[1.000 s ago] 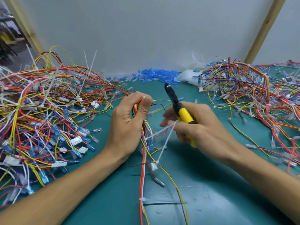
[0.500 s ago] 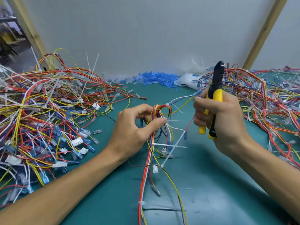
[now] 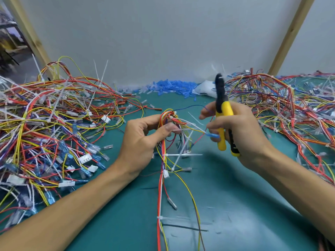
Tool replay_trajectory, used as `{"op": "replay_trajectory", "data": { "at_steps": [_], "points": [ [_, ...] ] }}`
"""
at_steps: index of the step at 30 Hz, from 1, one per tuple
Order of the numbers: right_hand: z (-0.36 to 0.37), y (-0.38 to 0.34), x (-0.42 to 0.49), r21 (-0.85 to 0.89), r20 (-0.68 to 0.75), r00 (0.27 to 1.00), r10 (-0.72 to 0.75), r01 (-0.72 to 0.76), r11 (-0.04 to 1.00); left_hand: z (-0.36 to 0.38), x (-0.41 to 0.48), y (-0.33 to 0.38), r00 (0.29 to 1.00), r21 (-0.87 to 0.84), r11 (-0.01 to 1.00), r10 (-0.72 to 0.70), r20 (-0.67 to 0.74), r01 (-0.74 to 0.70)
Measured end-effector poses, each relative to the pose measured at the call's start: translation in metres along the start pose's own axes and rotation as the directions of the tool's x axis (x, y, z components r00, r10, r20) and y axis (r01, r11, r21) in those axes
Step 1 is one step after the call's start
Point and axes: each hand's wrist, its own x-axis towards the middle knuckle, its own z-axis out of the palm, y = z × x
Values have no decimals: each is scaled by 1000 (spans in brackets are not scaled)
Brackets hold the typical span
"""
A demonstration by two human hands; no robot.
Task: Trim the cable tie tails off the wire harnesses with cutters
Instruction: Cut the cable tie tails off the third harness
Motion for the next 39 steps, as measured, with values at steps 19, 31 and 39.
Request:
{"op": "replay_trajectory", "data": {
  "at_steps": [19, 31, 39],
  "points": [
    [-7, -3, 4, 310, -29, 994, 107, -93, 946, -2, -2, 2, 992, -106, 994, -14, 126, 27],
    [-9, -6, -12, -173, -16, 862, -507, 497, 850, 7, -3, 5, 994, 30, 994, 107, 12, -108],
    [12, 15, -20, -536, 215, 935, -282, 354, 766, 6, -6, 3, 983, 255, 949, 182, 26, -183]
  ]
}}
